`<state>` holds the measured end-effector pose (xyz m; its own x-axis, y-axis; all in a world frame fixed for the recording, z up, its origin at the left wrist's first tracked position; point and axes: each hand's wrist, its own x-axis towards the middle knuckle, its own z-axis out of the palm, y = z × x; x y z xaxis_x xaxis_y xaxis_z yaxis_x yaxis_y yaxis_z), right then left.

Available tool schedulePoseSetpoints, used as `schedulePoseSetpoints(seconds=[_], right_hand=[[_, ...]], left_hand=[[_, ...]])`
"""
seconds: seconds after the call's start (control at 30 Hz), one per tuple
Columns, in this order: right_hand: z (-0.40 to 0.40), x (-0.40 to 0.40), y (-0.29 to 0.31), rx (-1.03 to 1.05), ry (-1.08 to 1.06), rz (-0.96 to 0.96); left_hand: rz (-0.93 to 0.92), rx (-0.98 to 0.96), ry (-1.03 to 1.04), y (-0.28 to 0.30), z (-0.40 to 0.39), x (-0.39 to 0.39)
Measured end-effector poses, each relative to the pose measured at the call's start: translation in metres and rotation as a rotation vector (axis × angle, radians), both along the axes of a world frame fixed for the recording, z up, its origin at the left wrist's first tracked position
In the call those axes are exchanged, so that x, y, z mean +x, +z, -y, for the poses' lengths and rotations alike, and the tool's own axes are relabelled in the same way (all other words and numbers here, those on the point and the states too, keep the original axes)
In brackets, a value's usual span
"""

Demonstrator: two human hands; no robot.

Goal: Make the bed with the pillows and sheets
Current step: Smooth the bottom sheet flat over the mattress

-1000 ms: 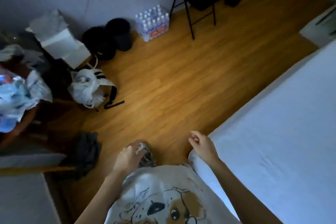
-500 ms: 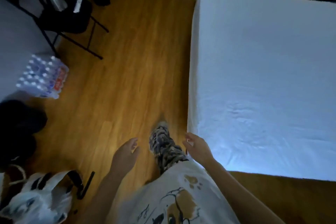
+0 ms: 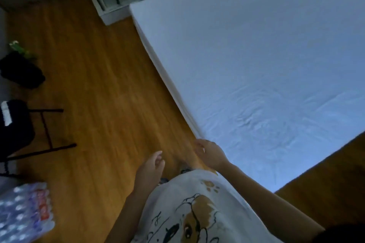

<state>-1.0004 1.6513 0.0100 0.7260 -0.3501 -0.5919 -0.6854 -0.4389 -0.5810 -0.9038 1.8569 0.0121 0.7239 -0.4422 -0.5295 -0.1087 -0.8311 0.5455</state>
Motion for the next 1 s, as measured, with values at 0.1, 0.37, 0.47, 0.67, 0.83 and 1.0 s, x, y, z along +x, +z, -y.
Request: schedulePoseSetpoints(seconds=[0.1,0.37,0.47,0.67,0.83,1.0], right_hand=[[0.016,0.015,0.008,0.000,-0.203,-0.016],[0.040,0.030,-0.024,-0.032,-0.703,-0.075],[0.042,0.059,-0.035,-0.032,-0.854,-0.102],[0.031,0.118,-0.039,0.002,-1.095,-0.098],[0.036,0.123,-0.048,-0.002,-1.186,-0.121],[0.070,0.095,-0.075,0.053,-1.199,-0.133]], left_hand=[[-0.019,-0.013,-0.177,0.001,0.034,0.046],[-0.067,-0.023,-0.602,-0.027,0.132,0.161],[-0.062,-0.038,-0.775,-0.031,0.172,0.207],[0.046,0.028,-1.134,-0.030,0.255,0.280],[0.115,0.087,-1.338,-0.041,0.317,0.284],[0.144,0.106,-1.545,-0.081,0.347,0.239]])
